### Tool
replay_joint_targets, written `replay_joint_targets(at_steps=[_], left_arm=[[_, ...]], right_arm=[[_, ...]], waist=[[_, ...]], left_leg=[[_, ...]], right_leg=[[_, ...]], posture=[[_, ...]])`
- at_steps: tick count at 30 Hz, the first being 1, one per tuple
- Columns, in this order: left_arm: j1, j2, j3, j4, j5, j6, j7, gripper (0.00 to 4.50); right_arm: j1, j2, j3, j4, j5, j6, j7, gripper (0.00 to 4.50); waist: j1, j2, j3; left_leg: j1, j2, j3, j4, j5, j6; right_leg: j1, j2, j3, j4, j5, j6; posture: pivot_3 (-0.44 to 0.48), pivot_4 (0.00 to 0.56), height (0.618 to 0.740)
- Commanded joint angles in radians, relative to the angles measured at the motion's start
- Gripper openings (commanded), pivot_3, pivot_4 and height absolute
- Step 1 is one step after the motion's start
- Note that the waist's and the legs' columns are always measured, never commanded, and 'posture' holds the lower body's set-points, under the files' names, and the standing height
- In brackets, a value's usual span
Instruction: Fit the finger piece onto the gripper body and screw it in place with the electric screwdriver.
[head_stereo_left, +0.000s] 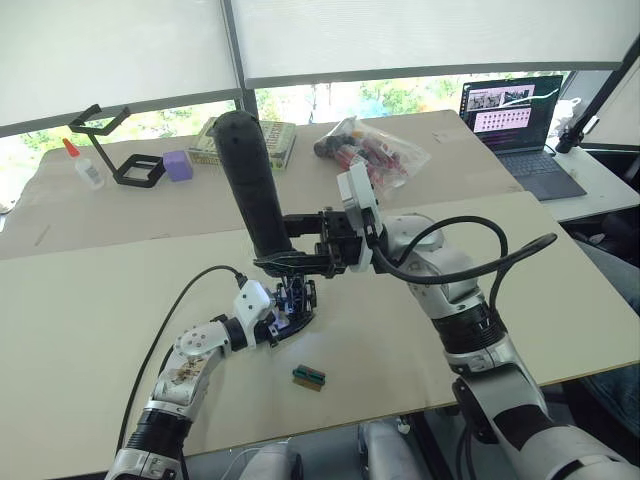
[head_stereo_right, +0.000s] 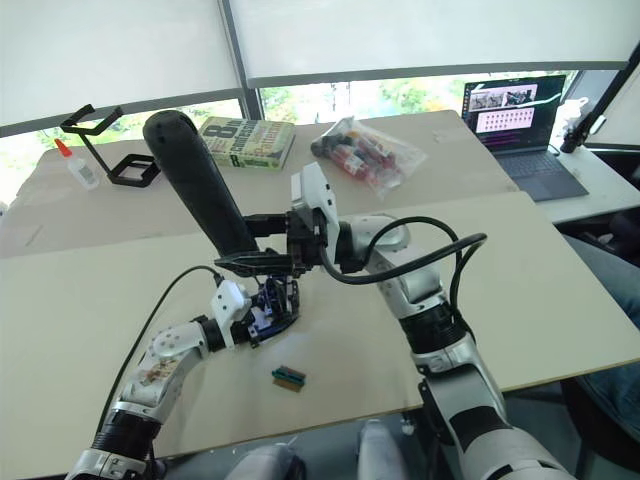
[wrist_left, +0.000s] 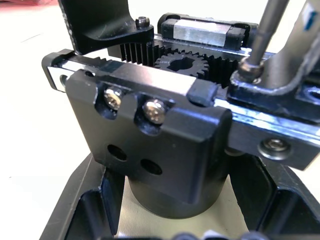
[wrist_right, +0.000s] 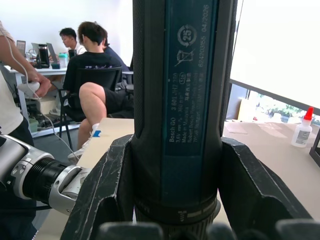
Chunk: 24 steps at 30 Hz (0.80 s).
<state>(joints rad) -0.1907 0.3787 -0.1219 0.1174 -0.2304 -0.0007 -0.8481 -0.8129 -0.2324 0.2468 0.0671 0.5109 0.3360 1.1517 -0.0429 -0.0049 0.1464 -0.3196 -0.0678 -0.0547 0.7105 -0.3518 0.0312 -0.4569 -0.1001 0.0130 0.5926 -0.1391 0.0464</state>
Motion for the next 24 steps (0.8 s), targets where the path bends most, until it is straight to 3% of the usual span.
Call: replay_joint_targets(at_steps=[1, 9, 22, 24], left_arm=[[0.004, -0.003, -0.013, 0.006, -0.001, -0.011, -0.026, 2.45], [0.006, 0.017, -0.035, 0.033, 0.038, 0.052, -0.001, 2.45], [0.009, -0.009, -0.013, 0.024, 0.000, 0.091, 0.032, 2.45], [0.010, -0.014, -0.006, 0.018, -0.009, 0.099, 0.033, 3.48]], right_arm=[[0.024, -0.034, 0.022, 0.020, -0.044, 0.043, 0.002, 1.93], [-0.055, -0.009, -0.095, -0.120, 0.109, 0.036, 0.038, 1.93], [-0.082, -0.007, -0.166, -0.137, 0.181, 0.016, 0.101, 1.93], [-0.083, -0.002, -0.185, -0.145, 0.193, 0.006, 0.096, 1.93]], waist=[[0.001, 0.000, 0.000], [0.005, 0.000, 0.000], [0.007, 0.000, 0.000], [0.008, 0.000, 0.000]], left_leg=[[0.000, 0.000, 0.000, 0.000, 0.000, 0.000], [-0.002, 0.000, 0.000, 0.000, 0.000, 0.000], [-0.002, 0.000, 0.000, 0.000, 0.000, 0.000], [-0.002, 0.000, 0.000, 0.000, 0.000, 0.000]], right_leg=[[0.000, 0.000, 0.000, 0.000, 0.000, 0.000], [-0.001, 0.000, 0.000, 0.000, 0.000, 0.000], [-0.001, -0.001, 0.000, -0.001, 0.000, 0.000], [-0.001, -0.001, -0.001, -0.001, 0.000, 0.000]], posture=[[0.000, 0.150, 0.740], [0.000, 0.150, 0.740], [0.000, 0.150, 0.740], [0.000, 0.150, 0.740]])
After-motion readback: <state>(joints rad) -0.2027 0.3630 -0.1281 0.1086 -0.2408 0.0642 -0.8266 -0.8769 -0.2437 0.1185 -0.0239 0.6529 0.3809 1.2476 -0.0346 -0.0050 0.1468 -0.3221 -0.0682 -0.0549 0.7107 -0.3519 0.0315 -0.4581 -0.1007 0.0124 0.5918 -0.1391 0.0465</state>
